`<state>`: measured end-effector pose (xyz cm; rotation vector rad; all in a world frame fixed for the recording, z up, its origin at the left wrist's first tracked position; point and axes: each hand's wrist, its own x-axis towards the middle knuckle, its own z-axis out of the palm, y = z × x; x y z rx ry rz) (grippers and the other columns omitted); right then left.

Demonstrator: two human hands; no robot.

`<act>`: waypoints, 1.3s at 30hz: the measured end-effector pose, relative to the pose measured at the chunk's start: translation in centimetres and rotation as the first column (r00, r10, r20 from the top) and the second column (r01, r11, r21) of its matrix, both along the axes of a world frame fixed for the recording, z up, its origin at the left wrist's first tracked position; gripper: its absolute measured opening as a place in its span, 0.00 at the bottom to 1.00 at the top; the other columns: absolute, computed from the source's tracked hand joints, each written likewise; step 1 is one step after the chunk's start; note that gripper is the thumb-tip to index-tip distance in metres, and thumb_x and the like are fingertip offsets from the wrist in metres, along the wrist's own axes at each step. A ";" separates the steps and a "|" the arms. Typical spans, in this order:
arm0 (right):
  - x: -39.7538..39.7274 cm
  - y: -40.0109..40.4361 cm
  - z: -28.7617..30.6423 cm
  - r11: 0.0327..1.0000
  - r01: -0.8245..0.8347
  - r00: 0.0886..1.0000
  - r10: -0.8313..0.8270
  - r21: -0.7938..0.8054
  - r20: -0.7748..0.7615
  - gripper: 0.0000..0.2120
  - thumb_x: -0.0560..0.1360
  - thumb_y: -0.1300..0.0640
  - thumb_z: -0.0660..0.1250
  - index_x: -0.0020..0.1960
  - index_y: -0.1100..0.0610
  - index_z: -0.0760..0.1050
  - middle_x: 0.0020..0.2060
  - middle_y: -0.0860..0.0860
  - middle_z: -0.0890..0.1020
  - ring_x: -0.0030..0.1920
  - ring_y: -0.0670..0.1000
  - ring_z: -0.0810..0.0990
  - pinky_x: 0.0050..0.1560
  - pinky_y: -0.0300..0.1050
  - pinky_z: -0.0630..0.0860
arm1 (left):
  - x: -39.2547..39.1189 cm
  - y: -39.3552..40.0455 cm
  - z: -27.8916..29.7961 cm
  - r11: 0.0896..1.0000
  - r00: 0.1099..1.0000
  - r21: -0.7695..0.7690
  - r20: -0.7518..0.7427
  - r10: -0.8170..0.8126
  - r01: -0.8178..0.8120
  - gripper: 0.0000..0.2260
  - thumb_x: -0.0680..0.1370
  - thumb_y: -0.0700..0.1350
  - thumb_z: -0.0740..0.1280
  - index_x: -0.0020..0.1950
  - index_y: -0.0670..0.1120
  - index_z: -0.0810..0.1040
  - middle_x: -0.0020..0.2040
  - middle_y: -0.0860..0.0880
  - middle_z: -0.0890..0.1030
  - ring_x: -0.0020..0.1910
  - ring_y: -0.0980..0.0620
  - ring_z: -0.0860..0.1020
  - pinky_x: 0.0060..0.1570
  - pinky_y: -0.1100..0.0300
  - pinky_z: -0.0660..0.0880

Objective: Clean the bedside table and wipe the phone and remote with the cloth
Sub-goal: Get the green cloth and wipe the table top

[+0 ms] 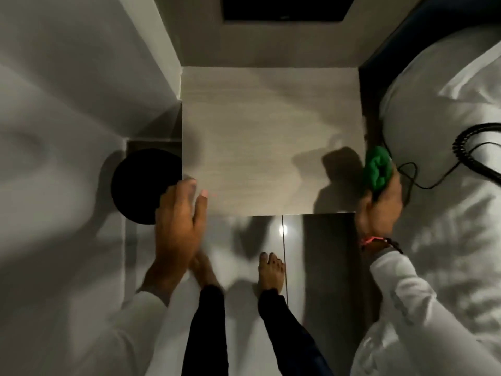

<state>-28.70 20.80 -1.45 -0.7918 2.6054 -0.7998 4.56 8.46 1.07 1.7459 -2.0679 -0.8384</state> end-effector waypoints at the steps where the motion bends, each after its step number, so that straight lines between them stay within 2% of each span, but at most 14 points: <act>1: 0.1 -0.6 -1.5 0.991 -0.073 0.997 0.077 0.110 -0.027 0.36 0.75 0.52 0.56 0.80 0.64 0.60 0.76 0.69 0.67 0.76 0.69 0.68 0.77 0.62 0.64 | 1.1 -1.4 -0.8 0.997 0.994 -0.078 0.105 -0.019 0.027 0.20 0.83 0.54 0.59 0.67 0.41 0.76 0.59 0.39 0.81 0.59 0.36 0.79 0.59 0.40 0.76; 3: 2.3 -1.6 -4.6 0.922 -0.099 0.979 0.159 0.374 -0.131 0.36 0.79 0.42 0.56 0.82 0.58 0.57 0.80 0.69 0.59 0.80 0.69 0.58 0.79 0.67 0.56 | 3.0 -3.8 -2.3 0.981 0.966 -0.178 0.256 -0.030 0.078 0.21 0.85 0.52 0.59 0.73 0.41 0.73 0.65 0.37 0.80 0.63 0.35 0.77 0.60 0.41 0.74; 5: 6.2 -2.8 -6.3 0.872 -0.072 0.941 0.220 0.484 -0.256 0.38 0.80 0.34 0.51 0.83 0.54 0.56 0.81 0.68 0.55 0.82 0.68 0.54 0.80 0.69 0.52 | 4.6 -5.4 -3.5 0.966 0.926 -0.210 0.372 -0.065 0.153 0.24 0.86 0.53 0.57 0.78 0.42 0.67 0.73 0.37 0.75 0.70 0.36 0.75 0.65 0.40 0.73; 7: 11.1 -4.7 -7.2 0.866 -0.146 0.919 0.297 0.478 -0.258 0.39 0.80 0.31 0.50 0.83 0.53 0.54 0.81 0.68 0.54 0.82 0.68 0.52 0.80 0.70 0.50 | 6.2 -6.8 -4.8 0.954 0.882 -0.193 0.455 -0.121 0.230 0.25 0.87 0.55 0.53 0.81 0.43 0.62 0.77 0.37 0.70 0.74 0.37 0.72 0.68 0.40 0.71; 9: 16.7 -7.0 -7.8 0.860 -0.262 0.888 0.392 0.437 -0.240 0.38 0.80 0.33 0.53 0.83 0.53 0.56 0.81 0.68 0.55 0.82 0.68 0.52 0.80 0.70 0.49 | 7.5 -8.0 -5.5 0.947 0.872 -0.166 0.459 -0.173 0.275 0.25 0.87 0.54 0.50 0.82 0.44 0.59 0.78 0.36 0.67 0.75 0.37 0.70 0.68 0.39 0.71; 14: 26.2 -15.2 -7.9 0.838 -0.407 0.835 0.503 0.365 -0.224 0.33 0.82 0.37 0.57 0.82 0.51 0.60 0.82 0.64 0.58 0.83 0.64 0.55 0.82 0.65 0.48 | 11.3 -11.3 -5.8 0.952 0.882 -0.185 0.452 -0.137 0.243 0.24 0.87 0.54 0.46 0.83 0.49 0.55 0.79 0.39 0.67 0.75 0.38 0.69 0.69 0.39 0.68; 18: 23.0 -17.6 -7.7 0.850 -0.437 0.826 0.509 0.295 -0.242 0.30 0.81 0.41 0.58 0.81 0.48 0.62 0.82 0.60 0.60 0.83 0.60 0.57 0.81 0.62 0.51 | 11.4 -12.8 -5.7 0.925 0.837 -0.185 0.511 -0.197 0.331 0.25 0.87 0.54 0.47 0.83 0.48 0.55 0.78 0.39 0.67 0.73 0.37 0.69 0.68 0.39 0.67; 21: 17.1 -18.0 -7.6 0.847 -0.403 0.836 0.495 0.347 -0.237 0.30 0.82 0.41 0.56 0.82 0.48 0.60 0.82 0.61 0.57 0.83 0.61 0.55 0.82 0.62 0.49 | 10.0 -13.5 -5.9 0.912 0.834 -0.198 0.507 -0.218 0.359 0.25 0.87 0.55 0.48 0.83 0.48 0.55 0.79 0.39 0.66 0.75 0.37 0.69 0.71 0.40 0.65; 23: 11.0 -17.2 -7.3 0.862 -0.266 0.898 0.384 0.431 -0.214 0.30 0.83 0.41 0.53 0.83 0.49 0.55 0.83 0.62 0.53 0.83 0.63 0.51 0.82 0.63 0.46 | 8.9 -14.1 -6.0 0.909 0.836 -0.199 0.498 -0.228 0.367 0.25 0.87 0.55 0.47 0.83 0.49 0.54 0.79 0.39 0.66 0.75 0.38 0.68 0.72 0.41 0.63; 27: -1.2 -12.4 -5.6 0.857 0.103 0.982 -0.006 0.506 -0.190 0.34 0.82 0.39 0.50 0.84 0.50 0.48 0.83 0.63 0.49 0.84 0.63 0.47 0.81 0.65 0.47 | 7.2 -14.8 -6.6 0.922 0.846 -0.157 0.474 -0.245 0.355 0.26 0.86 0.56 0.44 0.83 0.50 0.54 0.81 0.41 0.64 0.79 0.41 0.65 0.74 0.40 0.61; 30: -3.6 -13.2 -5.6 0.852 0.196 0.978 -0.132 0.486 -0.164 0.38 0.77 0.38 0.46 0.84 0.51 0.48 0.82 0.65 0.52 0.83 0.64 0.51 0.81 0.65 0.49 | 6.7 -15.4 -7.0 0.930 0.855 -0.132 0.454 -0.249 0.342 0.27 0.86 0.57 0.43 0.83 0.49 0.55 0.82 0.41 0.63 0.80 0.41 0.64 0.75 0.39 0.61; 32: -2.4 -15.2 -6.1 0.849 0.258 0.961 -0.178 0.462 -0.211 0.35 0.81 0.40 0.49 0.84 0.51 0.47 0.83 0.65 0.49 0.83 0.64 0.49 0.81 0.66 0.46 | 7.1 -15.6 -7.1 0.927 0.858 -0.144 0.448 -0.251 0.346 0.27 0.86 0.57 0.43 0.83 0.48 0.55 0.81 0.41 0.63 0.80 0.41 0.64 0.75 0.39 0.62; 35: 0.4 -18.3 -6.8 0.851 0.230 0.949 -0.087 0.472 -0.304 0.31 0.84 0.42 0.49 0.84 0.51 0.48 0.82 0.66 0.46 0.84 0.64 0.45 0.82 0.64 0.44 | 8.2 -16.0 -7.1 0.909 0.861 -0.211 0.451 -0.236 0.359 0.25 0.87 0.54 0.47 0.83 0.48 0.56 0.81 0.42 0.64 0.79 0.42 0.65 0.74 0.39 0.64; 39: 4.8 -24.2 -7.2 0.905 0.024 0.941 0.122 0.424 -0.314 0.30 0.84 0.42 0.49 0.84 0.49 0.51 0.83 0.64 0.50 0.84 0.62 0.48 0.82 0.57 0.45 | 9.2 -17.1 -6.7 0.895 0.859 -0.278 0.477 -0.186 0.349 0.24 0.87 0.52 0.49 0.82 0.46 0.60 0.80 0.41 0.67 0.77 0.40 0.69 0.72 0.40 0.66</act>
